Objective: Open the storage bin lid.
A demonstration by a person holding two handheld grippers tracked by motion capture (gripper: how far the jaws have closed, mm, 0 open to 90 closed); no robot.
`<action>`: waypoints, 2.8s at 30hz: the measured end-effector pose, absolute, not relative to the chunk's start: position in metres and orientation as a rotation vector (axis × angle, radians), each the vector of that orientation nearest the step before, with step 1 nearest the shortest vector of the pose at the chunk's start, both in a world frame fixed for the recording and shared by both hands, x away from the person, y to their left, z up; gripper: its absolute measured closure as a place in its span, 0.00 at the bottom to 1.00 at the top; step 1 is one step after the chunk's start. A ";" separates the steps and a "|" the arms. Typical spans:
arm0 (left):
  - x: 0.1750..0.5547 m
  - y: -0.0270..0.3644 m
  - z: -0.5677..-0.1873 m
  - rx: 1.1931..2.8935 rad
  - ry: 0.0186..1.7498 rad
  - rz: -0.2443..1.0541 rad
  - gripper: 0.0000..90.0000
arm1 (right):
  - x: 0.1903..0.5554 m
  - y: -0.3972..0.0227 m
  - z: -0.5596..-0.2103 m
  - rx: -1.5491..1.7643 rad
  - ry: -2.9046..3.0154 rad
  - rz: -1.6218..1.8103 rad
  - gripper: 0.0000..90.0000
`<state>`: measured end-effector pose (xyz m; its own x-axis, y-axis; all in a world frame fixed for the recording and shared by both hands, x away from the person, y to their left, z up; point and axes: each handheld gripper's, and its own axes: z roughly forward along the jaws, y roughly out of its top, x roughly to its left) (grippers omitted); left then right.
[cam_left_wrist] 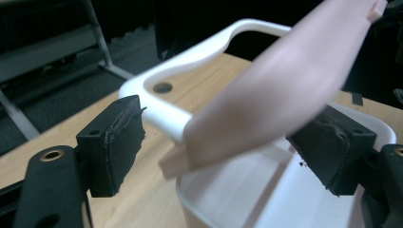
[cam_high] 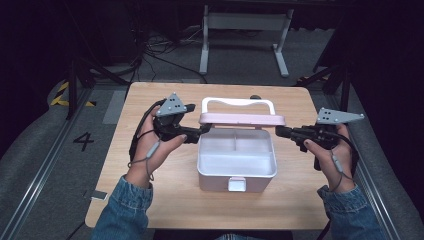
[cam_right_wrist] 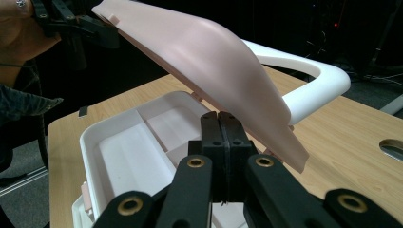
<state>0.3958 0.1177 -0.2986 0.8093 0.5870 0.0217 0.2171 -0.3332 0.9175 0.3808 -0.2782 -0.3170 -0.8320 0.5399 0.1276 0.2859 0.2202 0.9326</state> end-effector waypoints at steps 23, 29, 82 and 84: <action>0.413 0.092 -0.298 1.919 0.532 0.458 0.63 | 0.382 -0.286 -0.315 0.801 2.236 1.676 1.00; 0.418 0.092 -0.295 1.928 0.537 0.435 0.64 | 0.380 -0.291 -0.313 0.802 2.230 1.670 0.99; 0.500 0.084 -0.294 1.934 0.695 0.401 0.62 | 0.374 -0.360 -0.333 1.016 2.186 1.532 0.81; 0.504 0.083 -0.296 1.926 0.708 0.404 0.61 | 0.374 -0.360 -0.333 1.016 2.185 1.534 0.80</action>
<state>0.5036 0.0829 -0.2961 0.7728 0.6340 -0.0275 0.2991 -0.3256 0.8970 0.3744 -0.3598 -0.3335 -0.7117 0.6842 0.1594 0.3826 0.1871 0.9048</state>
